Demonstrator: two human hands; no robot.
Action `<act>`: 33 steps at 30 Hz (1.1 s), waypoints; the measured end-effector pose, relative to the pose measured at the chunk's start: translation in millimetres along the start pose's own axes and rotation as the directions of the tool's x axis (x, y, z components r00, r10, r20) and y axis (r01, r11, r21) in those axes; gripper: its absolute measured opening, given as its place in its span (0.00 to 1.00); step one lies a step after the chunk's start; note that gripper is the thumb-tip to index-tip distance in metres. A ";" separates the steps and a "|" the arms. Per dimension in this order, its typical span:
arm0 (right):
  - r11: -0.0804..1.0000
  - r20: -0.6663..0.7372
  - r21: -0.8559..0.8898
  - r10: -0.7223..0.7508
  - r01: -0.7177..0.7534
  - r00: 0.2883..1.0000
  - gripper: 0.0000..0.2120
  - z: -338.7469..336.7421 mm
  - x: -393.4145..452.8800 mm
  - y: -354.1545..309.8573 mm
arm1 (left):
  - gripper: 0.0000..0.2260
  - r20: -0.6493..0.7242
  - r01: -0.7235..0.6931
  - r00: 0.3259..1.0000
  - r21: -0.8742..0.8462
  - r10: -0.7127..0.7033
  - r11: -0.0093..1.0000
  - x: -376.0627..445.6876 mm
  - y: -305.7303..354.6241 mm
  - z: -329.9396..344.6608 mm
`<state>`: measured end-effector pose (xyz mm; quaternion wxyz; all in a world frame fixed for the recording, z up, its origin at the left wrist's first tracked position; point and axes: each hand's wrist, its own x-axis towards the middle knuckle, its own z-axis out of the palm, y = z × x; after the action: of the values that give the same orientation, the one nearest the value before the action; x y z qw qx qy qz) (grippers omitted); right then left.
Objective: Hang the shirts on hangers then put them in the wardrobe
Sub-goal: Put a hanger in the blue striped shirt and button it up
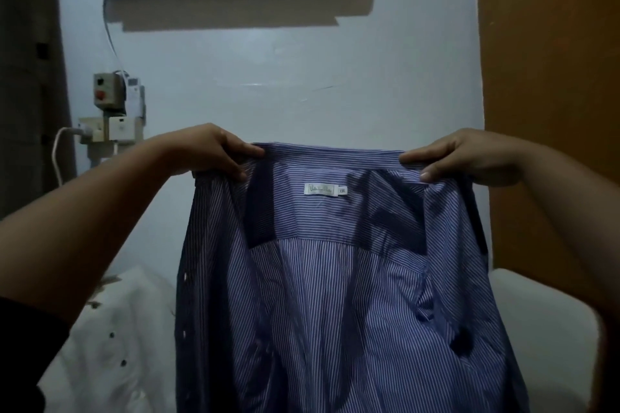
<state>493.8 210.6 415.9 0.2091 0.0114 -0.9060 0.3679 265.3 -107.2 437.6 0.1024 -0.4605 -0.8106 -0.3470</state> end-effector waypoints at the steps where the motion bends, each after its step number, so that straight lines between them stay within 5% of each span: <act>1: 1.000 -0.006 0.012 -0.003 0.003 1.000 0.19 -0.6 -0.8 -4.5 | 0.25 -0.002 0.001 1.000 0.001 -0.001 1.000 -2.7 2.4 -6.0; 6: 1.000 -0.041 0.009 0.005 -0.005 0.999 0.19 5.6 2.1 -18.5 | 0.23 -0.007 0.030 1.000 0.059 -0.030 0.998 -8.5 3.5 -18.5; 9: 0.946 -0.134 -0.314 0.044 -0.085 0.990 0.19 30.0 23.2 4.0 | 0.24 0.017 0.036 0.999 0.371 -0.046 0.928 2.7 -19.2 7.0; 12: 0.788 -0.152 -0.591 0.098 -0.170 0.983 0.22 70.4 50.2 60.8 | 0.24 0.097 0.037 0.991 0.477 -0.095 0.878 11.9 -58.9 58.0; 23: 0.800 0.121 -0.473 0.474 -0.369 0.872 0.25 207.7 55.4 282.1 | 0.28 0.439 0.094 0.844 0.446 -0.309 0.890 11.7 -217.4 271.1; 33: 0.766 0.198 -0.467 0.577 -0.441 0.792 0.28 287.0 84.4 447.3 | 0.27 0.581 0.077 0.729 0.456 -0.362 0.887 42.1 -340.2 422.4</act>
<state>232.4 355.2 -31.7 -0.0574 -0.2196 -0.9505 0.2122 28.6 84.7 -13.1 -0.1368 -0.4192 -0.8975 -0.0010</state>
